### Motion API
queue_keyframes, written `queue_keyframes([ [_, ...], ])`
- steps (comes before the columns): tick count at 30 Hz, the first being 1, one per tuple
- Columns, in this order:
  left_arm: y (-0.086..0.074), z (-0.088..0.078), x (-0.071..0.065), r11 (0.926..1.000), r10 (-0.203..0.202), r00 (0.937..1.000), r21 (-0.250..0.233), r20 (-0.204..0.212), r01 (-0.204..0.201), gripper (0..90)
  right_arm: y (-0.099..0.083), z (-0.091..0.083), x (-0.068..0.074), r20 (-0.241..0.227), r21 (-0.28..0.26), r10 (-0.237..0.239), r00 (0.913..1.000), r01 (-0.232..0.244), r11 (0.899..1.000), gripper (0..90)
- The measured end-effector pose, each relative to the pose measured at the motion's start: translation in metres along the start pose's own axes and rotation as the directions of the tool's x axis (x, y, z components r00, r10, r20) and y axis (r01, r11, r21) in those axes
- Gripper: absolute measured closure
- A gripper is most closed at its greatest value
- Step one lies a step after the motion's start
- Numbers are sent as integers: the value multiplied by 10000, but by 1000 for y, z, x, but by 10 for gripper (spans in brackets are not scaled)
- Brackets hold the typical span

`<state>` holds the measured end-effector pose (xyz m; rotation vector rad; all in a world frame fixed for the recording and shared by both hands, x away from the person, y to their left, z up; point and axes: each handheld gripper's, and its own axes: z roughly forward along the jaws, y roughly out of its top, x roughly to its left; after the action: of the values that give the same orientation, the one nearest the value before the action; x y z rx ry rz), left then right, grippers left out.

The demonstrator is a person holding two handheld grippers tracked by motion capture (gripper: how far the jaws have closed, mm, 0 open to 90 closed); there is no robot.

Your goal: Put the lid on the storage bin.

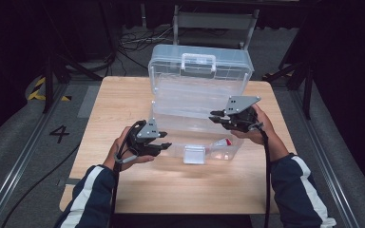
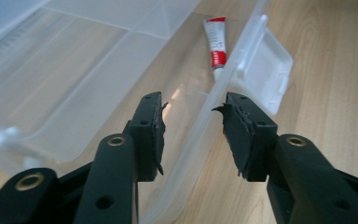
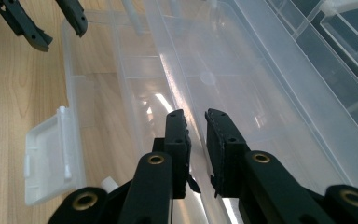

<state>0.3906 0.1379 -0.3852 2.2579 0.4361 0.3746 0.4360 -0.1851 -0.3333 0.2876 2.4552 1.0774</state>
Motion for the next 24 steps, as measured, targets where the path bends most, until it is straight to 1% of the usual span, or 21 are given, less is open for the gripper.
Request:
queue_keyframes([
  [1,-1,-2,1,10000,3,9999,61,-116,-2,559,0,0,0,6,1,-6,10000,6,10000,794],
  [2,-2,-5,4,9999,-115,9996,31,-240,116,537,0,0,1,-20,44,-97,10000,97,9999,798],
  [3,-2,-5,4,9999,-115,9996,31,-240,116,530,0,0,1,-45,65,-112,9999,113,9999,799],
  [5,-4,-9,7,9997,-246,9994,-79,-236,244,524,0,0,2,-56,74,-105,9999,105,9999,799],
  [6,-5,-13,10,9995,-302,9991,-67,-288,301,519,-1,0,2,-100,73,-97,9999,98,9999,798],
  [7,-5,-13,10,9995,-302,9991,-67,-288,301,515,-1,0,2,-100,73,-97,9999,98,9999,798],
  [8,-7,-17,12,9991,-400,9985,-118,-374,396,508,-1,0,2,-77,76,-99,9999,100,9999,797],
  [11,-9,-22,15,9992,-399,9980,-76,-496,396,492,-1,0,2,-73,71,-115,9999,115,9999,797],
  [12,-10,-25,17,9987,-509,9970,-108,-574,504,486,-1,0,3,-69,73,-111,9999,111,9999,797],
  [13,-12,-29,21,9978,-650,9949,-151,-776,640,474,-1,0,2,-65,67,-113,9999,114,9999,797],
  [14,-12,-29,21,9978,-650,9949,-151,-776,640,475,-1,0,2,-65,67,-113,9999,114,9999,797],
  [16,-14,-34,26,9964,-814,9919,-298,-974,788,480,-1,0,3,-55,67,-108,9999,108,9999,797],
  [17,-15,-38,28,9949,-957,9897,-426,-1061,917,483,-1,0,3,-73,69,-111,9999,112,9999,797],
  [20,-18,-46,35,9910,-1201,9848,-743,-1253,1114,503,-1,0,3,-78,59,-108,9999,109,9999,797],
  [22,-19,-48,38,9900,-1267,9822,-798,-1387,1164,525,-1,0,3,-87,57,-117,9999,118,9999,796],
  [24,-21,-50,42,9872,-1447,9781,-888,-1495,1325,544,-1,0,4,-67,65,-135,9999,136,9999,794],
])
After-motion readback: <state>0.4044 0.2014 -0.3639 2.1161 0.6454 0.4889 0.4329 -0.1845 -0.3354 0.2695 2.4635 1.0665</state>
